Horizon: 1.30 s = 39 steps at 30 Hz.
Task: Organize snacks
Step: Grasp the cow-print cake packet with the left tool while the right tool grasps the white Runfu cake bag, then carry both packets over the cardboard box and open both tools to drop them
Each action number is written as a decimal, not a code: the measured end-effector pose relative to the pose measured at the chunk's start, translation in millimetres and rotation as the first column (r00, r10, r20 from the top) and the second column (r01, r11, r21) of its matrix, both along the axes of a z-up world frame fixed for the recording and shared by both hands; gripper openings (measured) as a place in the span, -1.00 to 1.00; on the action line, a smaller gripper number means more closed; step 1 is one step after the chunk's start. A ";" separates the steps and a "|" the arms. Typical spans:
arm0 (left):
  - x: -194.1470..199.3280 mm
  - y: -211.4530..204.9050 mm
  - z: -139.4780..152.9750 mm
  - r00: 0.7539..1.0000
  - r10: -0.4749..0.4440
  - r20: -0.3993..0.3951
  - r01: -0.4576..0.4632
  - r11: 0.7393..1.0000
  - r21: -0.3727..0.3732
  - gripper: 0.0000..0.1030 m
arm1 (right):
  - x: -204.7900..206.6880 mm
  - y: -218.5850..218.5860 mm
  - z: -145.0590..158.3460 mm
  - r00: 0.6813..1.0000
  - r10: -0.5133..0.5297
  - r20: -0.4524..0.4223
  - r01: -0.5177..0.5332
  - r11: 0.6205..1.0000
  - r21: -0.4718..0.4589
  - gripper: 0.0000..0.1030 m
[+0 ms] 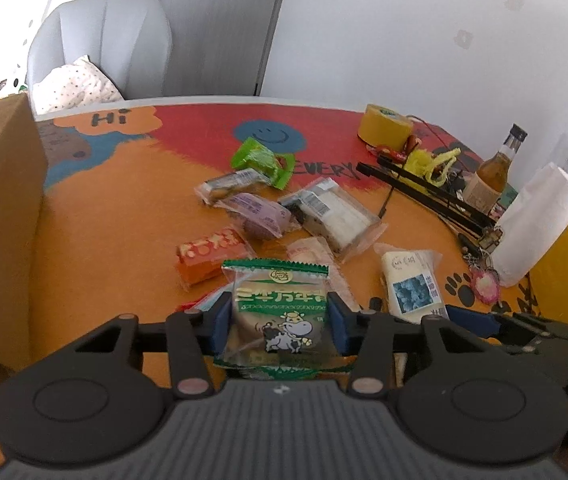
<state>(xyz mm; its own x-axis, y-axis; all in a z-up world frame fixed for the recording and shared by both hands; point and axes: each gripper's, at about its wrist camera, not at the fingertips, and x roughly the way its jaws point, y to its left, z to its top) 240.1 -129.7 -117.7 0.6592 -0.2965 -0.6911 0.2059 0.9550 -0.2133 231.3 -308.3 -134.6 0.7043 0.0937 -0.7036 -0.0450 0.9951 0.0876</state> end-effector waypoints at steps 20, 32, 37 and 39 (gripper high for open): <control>-21.7 38.8 17.6 0.999 0.027 0.044 -0.024 0.997 -0.075 -0.07 | -41.3 -1.4 17.8 0.996 -0.062 0.061 0.063 0.998 -0.014 -0.45; -40.4 73.1 50.2 0.987 0.109 0.122 -0.101 0.992 -0.072 -0.07 | -39.6 23.1 49.5 0.987 0.017 0.160 -0.023 0.999 0.040 -0.45; -46.0 91.8 64.6 0.976 0.153 0.155 -0.144 0.987 -0.064 -0.07 | -34.4 39.5 62.0 0.978 0.060 0.200 -0.073 0.996 0.059 -0.45; -47.9 99.4 70.0 0.970 0.177 0.166 -0.168 0.984 -0.064 -0.07 | -32.5 45.0 64.9 0.974 0.076 0.211 -0.092 0.994 0.067 -0.45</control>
<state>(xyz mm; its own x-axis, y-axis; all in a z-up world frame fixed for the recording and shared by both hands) 192.2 -30.3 -47.7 0.8103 -0.1986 -0.5513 0.0764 0.9686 -0.2367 198.8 -263.3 -69.7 0.8220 0.2060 -0.5310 -0.1530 0.9779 0.1426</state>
